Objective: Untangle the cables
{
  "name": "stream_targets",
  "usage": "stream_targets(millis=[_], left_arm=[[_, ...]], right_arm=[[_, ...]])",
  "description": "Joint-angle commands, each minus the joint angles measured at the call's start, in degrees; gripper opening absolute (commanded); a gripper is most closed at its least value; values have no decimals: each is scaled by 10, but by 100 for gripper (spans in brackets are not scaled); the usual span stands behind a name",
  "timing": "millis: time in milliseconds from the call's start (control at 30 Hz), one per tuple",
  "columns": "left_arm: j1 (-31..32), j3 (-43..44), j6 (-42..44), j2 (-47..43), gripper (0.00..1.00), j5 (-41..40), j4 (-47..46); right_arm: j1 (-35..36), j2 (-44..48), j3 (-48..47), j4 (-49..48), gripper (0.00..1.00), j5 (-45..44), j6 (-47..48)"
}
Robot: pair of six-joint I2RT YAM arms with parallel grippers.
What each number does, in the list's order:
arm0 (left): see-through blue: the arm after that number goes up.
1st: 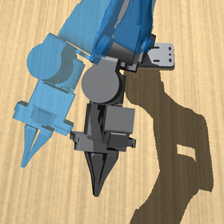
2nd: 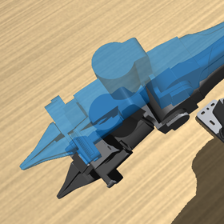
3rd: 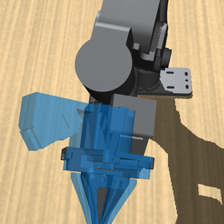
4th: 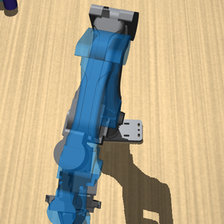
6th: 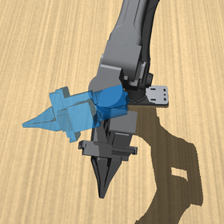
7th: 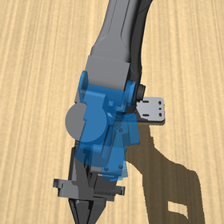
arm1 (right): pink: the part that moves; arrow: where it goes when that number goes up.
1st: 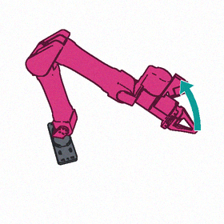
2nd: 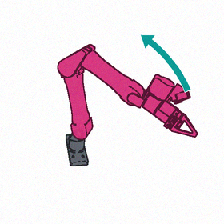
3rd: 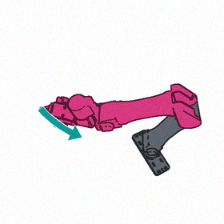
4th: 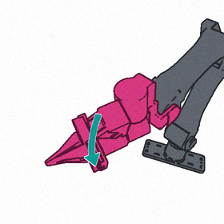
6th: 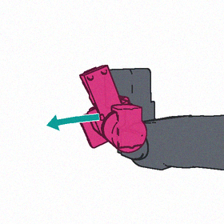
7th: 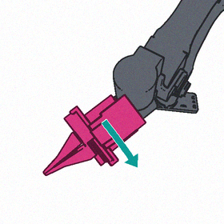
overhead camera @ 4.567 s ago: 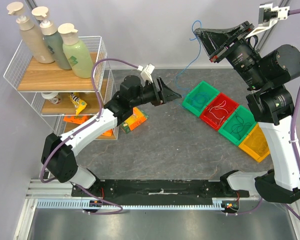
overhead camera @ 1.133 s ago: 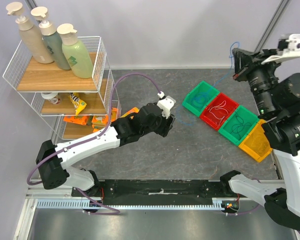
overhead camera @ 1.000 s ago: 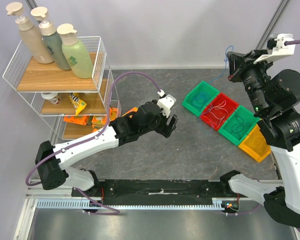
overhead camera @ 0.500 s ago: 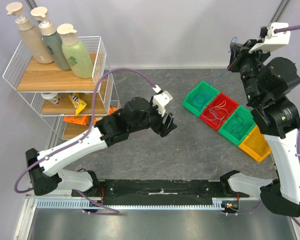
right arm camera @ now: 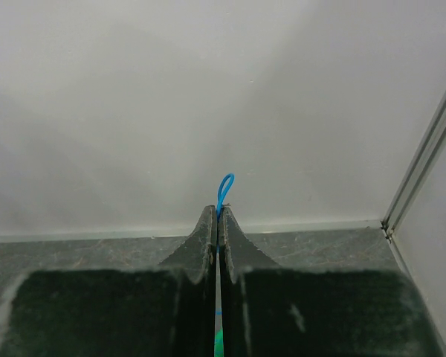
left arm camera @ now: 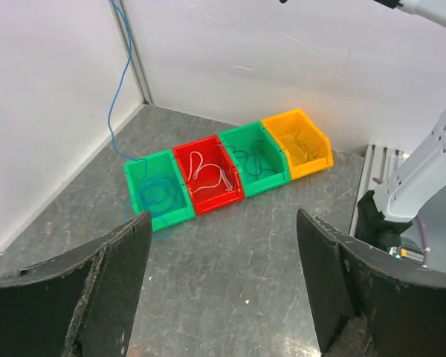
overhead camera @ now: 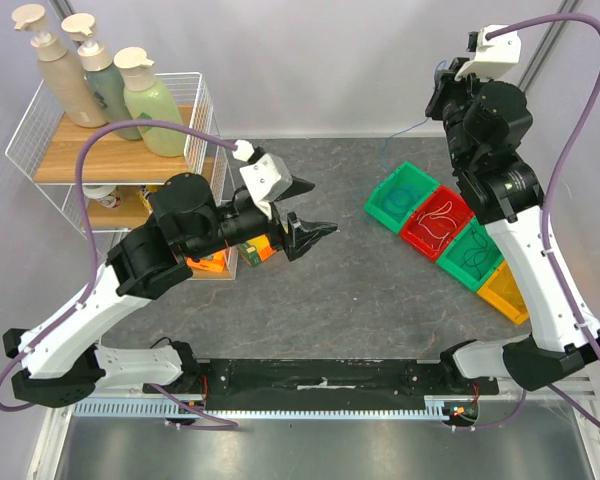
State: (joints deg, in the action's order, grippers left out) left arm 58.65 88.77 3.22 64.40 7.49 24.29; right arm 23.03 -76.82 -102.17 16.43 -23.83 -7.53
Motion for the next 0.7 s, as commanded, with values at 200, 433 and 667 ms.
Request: stream_targets(millis=[200, 433, 667], left_arm=[[2, -1, 147, -31, 86, -38, 50], [2, -9, 158, -24, 86, -47, 35], [2, 2, 151, -6, 86, -48, 32]], right_arm=[[-49, -30, 39, -95, 0, -22, -17], [-95, -54, 50, -97, 0, 8, -12], [-101, -14, 151, -101, 0, 49, -53]])
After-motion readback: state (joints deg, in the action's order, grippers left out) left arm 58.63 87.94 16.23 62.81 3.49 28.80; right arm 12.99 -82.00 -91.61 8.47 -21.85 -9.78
